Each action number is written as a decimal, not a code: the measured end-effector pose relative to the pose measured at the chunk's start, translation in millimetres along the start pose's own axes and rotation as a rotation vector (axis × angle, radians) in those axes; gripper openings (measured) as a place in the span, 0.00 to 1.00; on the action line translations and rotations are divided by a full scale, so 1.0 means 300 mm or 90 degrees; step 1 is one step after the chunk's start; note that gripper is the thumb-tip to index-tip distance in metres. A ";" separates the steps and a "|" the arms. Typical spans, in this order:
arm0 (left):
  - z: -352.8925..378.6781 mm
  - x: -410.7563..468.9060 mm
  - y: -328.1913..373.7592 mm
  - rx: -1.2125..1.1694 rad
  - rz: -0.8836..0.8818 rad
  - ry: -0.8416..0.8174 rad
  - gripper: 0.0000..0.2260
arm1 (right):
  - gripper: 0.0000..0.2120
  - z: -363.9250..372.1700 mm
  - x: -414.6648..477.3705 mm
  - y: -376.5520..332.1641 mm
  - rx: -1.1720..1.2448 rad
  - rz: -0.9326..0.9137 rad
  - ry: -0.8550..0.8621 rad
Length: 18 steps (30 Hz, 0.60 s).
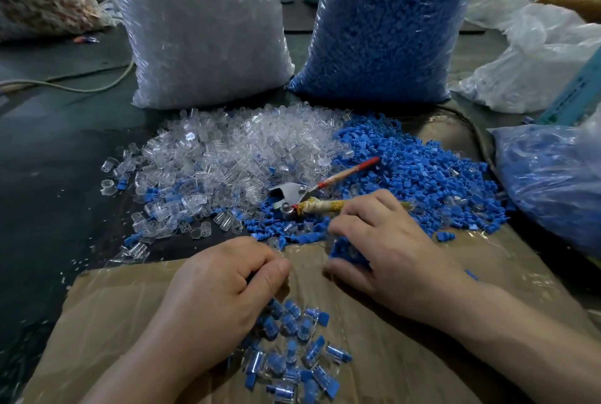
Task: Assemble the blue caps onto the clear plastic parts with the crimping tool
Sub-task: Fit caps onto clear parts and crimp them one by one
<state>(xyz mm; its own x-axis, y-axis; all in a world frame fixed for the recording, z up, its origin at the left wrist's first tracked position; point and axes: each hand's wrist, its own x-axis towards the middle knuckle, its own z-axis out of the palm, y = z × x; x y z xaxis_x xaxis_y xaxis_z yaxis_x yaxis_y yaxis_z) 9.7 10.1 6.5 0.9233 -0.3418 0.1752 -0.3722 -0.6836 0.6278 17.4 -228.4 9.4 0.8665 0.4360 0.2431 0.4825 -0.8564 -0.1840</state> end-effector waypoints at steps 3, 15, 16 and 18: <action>0.004 -0.003 0.001 -0.008 -0.033 0.022 0.10 | 0.20 -0.004 0.054 -0.025 -0.010 -0.028 0.017; 0.010 0.011 0.017 0.171 -0.054 0.023 0.18 | 0.35 -0.114 -0.183 -0.058 -0.206 0.304 -0.134; 0.009 0.014 0.019 0.177 -0.054 0.017 0.18 | 0.35 -0.104 -0.179 -0.062 -0.197 0.300 -0.140; 0.007 0.017 0.018 0.174 -0.059 0.012 0.17 | 0.35 -0.086 -0.146 -0.071 -0.192 0.281 -0.149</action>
<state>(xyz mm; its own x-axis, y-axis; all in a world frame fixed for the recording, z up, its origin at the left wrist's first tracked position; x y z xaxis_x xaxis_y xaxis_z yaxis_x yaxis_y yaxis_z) 12.1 3.3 9.2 0.9553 -0.2590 0.1426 -0.2952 -0.8605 0.4152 -34.2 -236.4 27.3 0.9990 0.0400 -0.0190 0.0412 -0.9969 0.0671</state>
